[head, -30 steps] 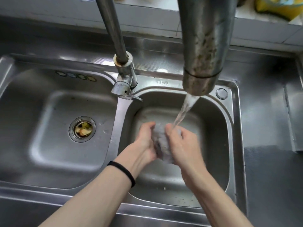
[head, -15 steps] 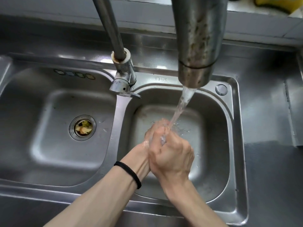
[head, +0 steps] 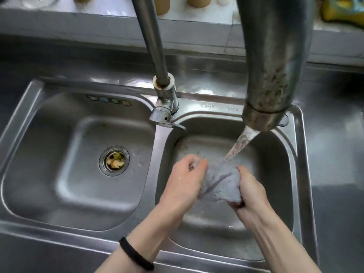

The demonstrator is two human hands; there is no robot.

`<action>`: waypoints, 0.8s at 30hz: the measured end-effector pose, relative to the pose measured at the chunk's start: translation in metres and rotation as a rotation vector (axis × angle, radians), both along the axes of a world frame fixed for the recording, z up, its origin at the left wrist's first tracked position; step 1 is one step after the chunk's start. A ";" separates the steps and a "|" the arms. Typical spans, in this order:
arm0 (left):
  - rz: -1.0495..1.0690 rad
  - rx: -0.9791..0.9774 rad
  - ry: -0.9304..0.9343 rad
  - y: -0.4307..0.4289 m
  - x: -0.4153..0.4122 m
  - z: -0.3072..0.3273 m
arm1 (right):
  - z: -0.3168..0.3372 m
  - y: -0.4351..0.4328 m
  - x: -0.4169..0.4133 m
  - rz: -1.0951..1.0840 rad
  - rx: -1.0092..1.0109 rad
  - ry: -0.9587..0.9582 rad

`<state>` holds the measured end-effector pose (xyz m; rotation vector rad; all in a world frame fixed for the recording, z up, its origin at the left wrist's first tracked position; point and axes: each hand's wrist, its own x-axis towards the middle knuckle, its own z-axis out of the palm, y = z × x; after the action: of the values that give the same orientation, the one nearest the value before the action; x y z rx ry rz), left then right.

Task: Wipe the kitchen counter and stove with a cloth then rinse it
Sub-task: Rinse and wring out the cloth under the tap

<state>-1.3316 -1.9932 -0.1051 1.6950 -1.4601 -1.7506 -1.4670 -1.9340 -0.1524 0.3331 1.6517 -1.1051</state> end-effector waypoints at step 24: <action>-0.137 -0.711 -0.358 -0.050 0.014 0.037 | 0.075 -0.012 0.022 -0.264 -0.298 -0.437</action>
<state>-1.3177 -2.0428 -0.0682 1.5623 -2.0640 -0.8103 -1.4446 -1.9460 -0.0773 0.5642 1.0622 -1.3441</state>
